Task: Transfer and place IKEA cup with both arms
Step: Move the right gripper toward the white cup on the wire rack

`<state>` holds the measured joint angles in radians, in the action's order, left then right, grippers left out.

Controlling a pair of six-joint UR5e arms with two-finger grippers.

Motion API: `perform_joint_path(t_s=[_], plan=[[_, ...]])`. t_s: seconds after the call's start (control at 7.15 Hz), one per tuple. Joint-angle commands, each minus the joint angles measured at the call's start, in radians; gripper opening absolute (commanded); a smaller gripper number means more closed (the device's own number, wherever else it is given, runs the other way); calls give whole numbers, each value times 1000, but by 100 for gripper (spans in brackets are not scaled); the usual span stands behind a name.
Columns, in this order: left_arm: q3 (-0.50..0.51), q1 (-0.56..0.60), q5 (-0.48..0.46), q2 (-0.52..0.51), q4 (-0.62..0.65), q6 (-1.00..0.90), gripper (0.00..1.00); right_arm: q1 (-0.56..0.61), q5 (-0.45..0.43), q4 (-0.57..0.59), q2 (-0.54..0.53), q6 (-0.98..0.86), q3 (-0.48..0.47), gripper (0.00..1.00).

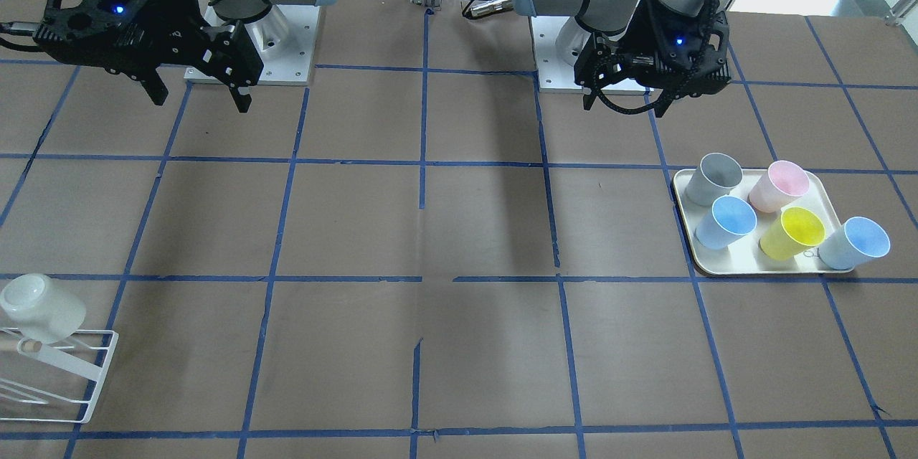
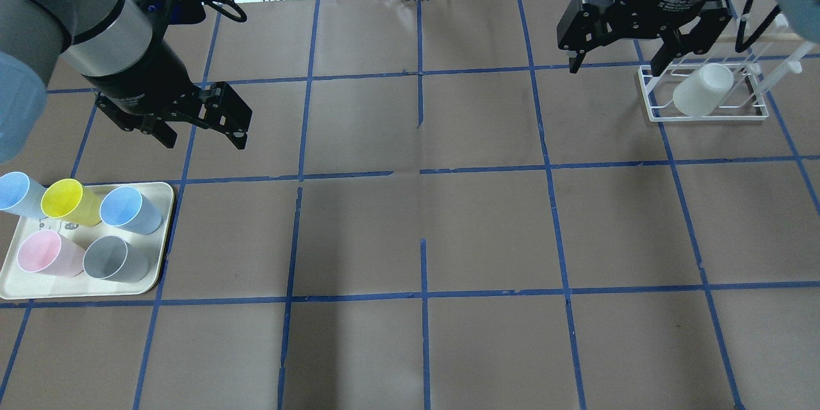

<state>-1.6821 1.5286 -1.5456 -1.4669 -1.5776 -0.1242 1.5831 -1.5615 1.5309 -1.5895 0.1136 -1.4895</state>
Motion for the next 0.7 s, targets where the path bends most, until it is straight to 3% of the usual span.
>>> perform_joint_path(t_s=[0.0,0.56], plan=[[-2,1,1,2,-2,0,100,0,0,2,0,0,0,100],[-7,1,-4,23,-2,-3,100,-11,-12,8,5,0,0,100]])
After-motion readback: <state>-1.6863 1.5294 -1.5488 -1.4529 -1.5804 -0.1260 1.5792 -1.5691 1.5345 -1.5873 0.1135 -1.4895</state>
